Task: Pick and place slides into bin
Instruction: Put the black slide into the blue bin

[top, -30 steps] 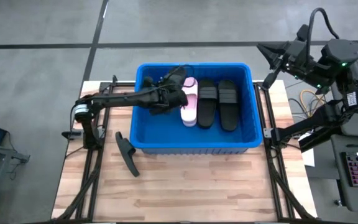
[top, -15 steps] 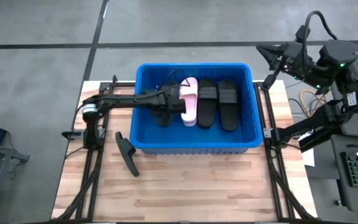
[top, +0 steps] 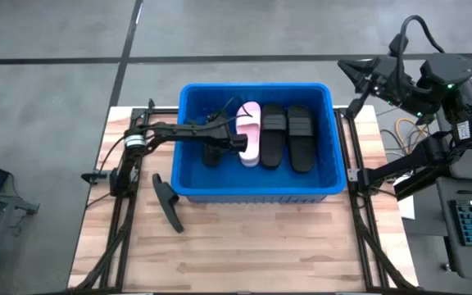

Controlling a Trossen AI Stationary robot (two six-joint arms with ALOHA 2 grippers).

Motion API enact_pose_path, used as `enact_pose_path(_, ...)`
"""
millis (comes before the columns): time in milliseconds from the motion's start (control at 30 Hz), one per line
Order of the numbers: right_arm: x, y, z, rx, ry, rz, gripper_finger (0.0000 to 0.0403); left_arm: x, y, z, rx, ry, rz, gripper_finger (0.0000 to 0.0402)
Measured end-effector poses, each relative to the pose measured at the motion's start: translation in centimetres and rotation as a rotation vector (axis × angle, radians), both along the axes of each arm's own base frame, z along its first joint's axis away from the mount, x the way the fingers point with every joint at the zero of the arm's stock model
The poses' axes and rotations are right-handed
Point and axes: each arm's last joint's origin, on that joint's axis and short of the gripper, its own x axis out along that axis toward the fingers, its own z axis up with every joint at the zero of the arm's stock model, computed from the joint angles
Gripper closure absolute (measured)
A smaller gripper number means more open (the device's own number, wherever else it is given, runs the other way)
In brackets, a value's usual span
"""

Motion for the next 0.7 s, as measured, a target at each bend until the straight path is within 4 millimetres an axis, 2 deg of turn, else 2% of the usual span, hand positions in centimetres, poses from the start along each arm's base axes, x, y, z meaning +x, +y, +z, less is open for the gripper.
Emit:
enact_pose_path(433,0.0,0.0,-0.1,0.001,0.009,0.0,0.0394,-0.3,1.6,-0.9,0.018,0.054,0.01,0.0397)
enact_pose_path(567,0.0,0.0,-0.1,0.001,0.009,0.0,0.0394,-0.4,2.0,-1.0,-0.013,0.06,0.015,0.0366)
enact_pose_path(700,0.0,0.0,-0.1,0.001,0.009,0.0,0.0394,-0.6,2.4,-1.0,-0.035,0.056,0.027,0.0319)
